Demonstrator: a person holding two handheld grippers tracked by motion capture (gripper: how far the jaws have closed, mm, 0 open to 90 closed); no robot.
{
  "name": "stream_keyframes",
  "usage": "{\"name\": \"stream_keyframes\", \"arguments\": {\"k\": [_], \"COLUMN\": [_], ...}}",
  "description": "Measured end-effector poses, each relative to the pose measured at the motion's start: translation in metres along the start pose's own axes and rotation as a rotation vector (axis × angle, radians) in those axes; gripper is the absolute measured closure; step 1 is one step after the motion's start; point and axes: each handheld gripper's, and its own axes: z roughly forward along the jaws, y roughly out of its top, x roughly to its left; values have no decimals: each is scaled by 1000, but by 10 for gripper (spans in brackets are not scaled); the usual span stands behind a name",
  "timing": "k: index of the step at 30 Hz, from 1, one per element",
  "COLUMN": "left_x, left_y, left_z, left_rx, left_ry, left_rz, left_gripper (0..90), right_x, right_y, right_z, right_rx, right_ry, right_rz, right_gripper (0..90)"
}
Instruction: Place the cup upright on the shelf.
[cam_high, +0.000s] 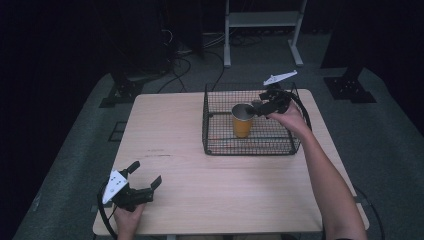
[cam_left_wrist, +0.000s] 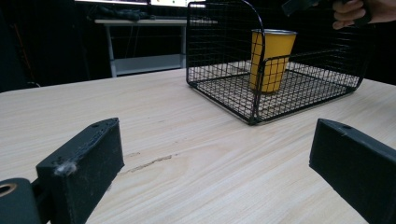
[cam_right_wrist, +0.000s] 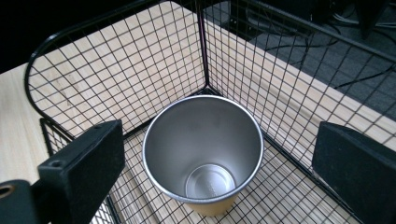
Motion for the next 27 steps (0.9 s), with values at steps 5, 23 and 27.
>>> {"name": "stream_keyframes", "arguments": {"k": [5, 23, 27], "left_x": [-1, -1, -1], "left_y": [0, 0, 0], "left_z": [0, 0, 0], "left_rx": [5, 1, 1], "left_ry": [0, -4, -2], "left_rz": [3, 1, 0], "left_gripper": [22, 22, 22], "right_x": [3, 14, 17], "right_y": [1, -11, -13], "right_z": [-12, -40, -43], "right_rx": [-9, -15, -17], "right_ry": [9, 28, 33], "right_rz": [-6, -1, -9], "right_gripper": [21, 23, 23]}}
